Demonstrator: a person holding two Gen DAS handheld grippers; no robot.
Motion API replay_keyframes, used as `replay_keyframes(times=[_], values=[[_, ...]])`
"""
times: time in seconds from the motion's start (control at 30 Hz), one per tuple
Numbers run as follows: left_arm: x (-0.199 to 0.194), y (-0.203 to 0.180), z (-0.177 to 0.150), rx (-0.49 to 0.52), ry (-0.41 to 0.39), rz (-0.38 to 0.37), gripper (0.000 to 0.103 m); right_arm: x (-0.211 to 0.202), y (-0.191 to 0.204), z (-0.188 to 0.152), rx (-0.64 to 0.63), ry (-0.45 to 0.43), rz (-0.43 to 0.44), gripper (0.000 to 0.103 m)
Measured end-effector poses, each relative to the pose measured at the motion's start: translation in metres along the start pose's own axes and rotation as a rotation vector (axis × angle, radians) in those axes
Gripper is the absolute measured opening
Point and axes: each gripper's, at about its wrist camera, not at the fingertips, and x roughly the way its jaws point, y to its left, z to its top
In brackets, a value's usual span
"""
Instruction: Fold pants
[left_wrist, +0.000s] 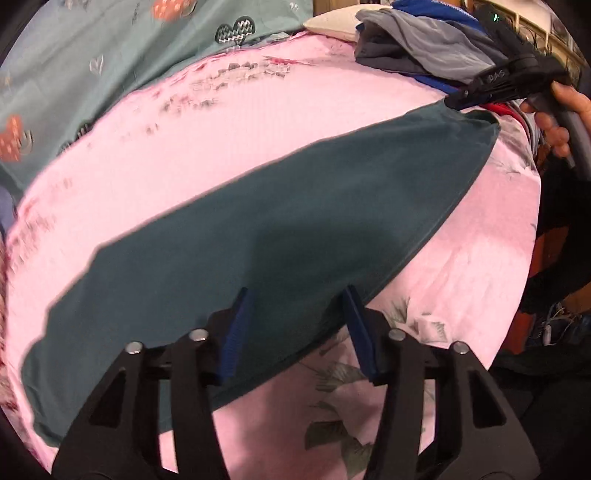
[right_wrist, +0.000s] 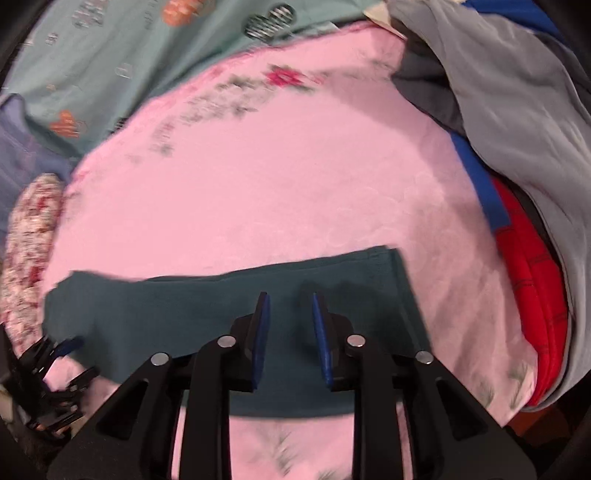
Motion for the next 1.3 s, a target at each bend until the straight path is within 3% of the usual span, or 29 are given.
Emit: replay_keyframes(times=[0.07, 0.1, 0.13, 0.27, 0.3, 0.37, 0.47, 0.6, 0.7, 0.83, 0.93, 1.03, 1.1, 1.2, 1.3], values=[[-0.002, 0.001, -0.002, 0.004, -0.002, -0.004, 0.053, 0.016, -0.023, 0.004, 0.054, 0.006, -0.059, 0.016], [-0.003, 0.0, -0.003, 0.01, -0.003, -0.005, 0.053, 0.018, -0.038, 0.006, 0.095, -0.015, -0.042, 0.003], [-0.002, -0.001, -0.004, 0.014, -0.005, -0.005, 0.053, 0.019, -0.048, 0.008, 0.121, -0.015, -0.033, 0.0], [-0.003, 0.002, -0.005, 0.007, -0.009, -0.011, 0.053, 0.016, -0.055, 0.004, 0.144, -0.044, -0.011, 0.0], [-0.004, 0.001, -0.006, 0.006, -0.01, -0.012, 0.053, 0.008, -0.05, 0.001, 0.128, -0.064, -0.029, 0.005], [-0.003, 0.0, -0.006, 0.012, -0.014, -0.007, 0.053, -0.016, -0.037, -0.005, 0.105, -0.095, -0.01, 0.005], [-0.005, -0.004, -0.007, 0.02, -0.014, -0.013, 0.053, -0.033, -0.016, -0.024, 0.028, -0.053, -0.019, 0.005], [-0.005, -0.006, -0.008, 0.032, -0.019, -0.01, 0.055, -0.018, -0.028, -0.046, 0.032, 0.059, -0.168, 0.0], [-0.005, -0.002, -0.01, 0.01, -0.022, -0.011, 0.061, -0.021, -0.04, -0.049, 0.091, 0.043, -0.116, 0.0], [-0.017, 0.0, -0.012, -0.013, -0.065, 0.006, 0.06, -0.036, -0.005, -0.047, 0.003, -0.019, -0.091, 0.007], [-0.004, 0.002, -0.015, -0.031, -0.011, 0.009, 0.062, -0.008, 0.006, -0.049, -0.006, 0.066, -0.143, 0.008], [-0.015, 0.01, -0.02, -0.067, -0.041, -0.004, 0.06, -0.012, 0.022, -0.044, -0.006, 0.053, -0.185, 0.011], [-0.037, 0.016, -0.027, -0.075, -0.098, 0.009, 0.06, -0.023, 0.053, -0.039, -0.064, 0.003, -0.143, 0.011], [-0.071, 0.042, -0.043, -0.13, -0.153, 0.083, 0.066, -0.032, 0.13, -0.027, -0.211, -0.011, 0.053, 0.015], [-0.085, 0.09, -0.069, -0.232, -0.138, 0.189, 0.067, -0.02, 0.205, -0.015, -0.336, 0.027, 0.223, 0.016]])
